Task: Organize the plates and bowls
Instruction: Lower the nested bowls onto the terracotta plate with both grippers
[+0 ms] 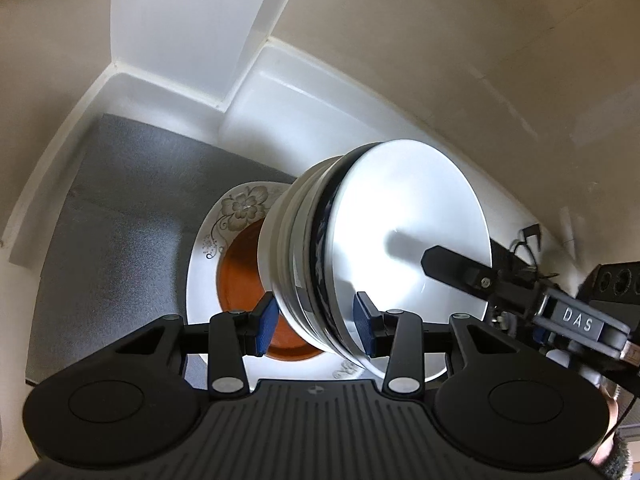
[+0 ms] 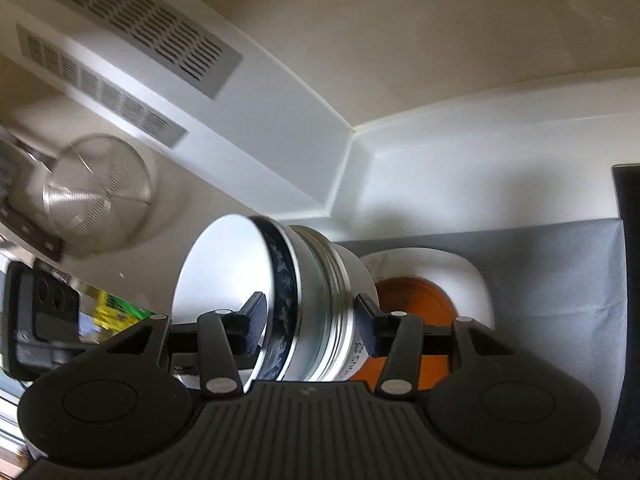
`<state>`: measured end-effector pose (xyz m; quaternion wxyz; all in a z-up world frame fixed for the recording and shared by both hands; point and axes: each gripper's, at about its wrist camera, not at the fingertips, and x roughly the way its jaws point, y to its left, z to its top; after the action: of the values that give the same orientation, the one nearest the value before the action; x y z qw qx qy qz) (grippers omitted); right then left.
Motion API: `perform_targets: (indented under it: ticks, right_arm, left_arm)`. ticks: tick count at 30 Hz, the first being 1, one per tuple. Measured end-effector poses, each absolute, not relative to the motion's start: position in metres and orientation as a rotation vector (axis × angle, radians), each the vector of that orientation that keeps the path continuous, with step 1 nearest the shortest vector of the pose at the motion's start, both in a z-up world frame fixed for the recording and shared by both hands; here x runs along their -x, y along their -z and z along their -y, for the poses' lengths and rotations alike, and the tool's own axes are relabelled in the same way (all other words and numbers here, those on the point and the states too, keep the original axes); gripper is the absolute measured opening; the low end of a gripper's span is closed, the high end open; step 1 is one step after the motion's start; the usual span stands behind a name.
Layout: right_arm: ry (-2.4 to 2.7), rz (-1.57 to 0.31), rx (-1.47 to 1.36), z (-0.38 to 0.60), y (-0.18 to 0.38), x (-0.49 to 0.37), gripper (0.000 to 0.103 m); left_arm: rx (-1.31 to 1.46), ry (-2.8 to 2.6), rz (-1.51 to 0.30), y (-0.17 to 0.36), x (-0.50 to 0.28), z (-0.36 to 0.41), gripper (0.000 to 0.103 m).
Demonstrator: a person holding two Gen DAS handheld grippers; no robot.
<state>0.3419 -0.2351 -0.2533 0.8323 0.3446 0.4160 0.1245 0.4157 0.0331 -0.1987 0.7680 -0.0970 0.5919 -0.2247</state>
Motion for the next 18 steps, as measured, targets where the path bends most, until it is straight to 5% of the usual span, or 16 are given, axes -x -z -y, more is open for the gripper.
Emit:
perform_targets:
  ticks: [18]
  right_arm:
    - [-0.193, -1.031, -0.799, 0.244, 0.323, -0.361, 0.054]
  left_arm:
    - [0.251, 0.421, -1.386, 0.274, -0.437, -0.028, 0.044]
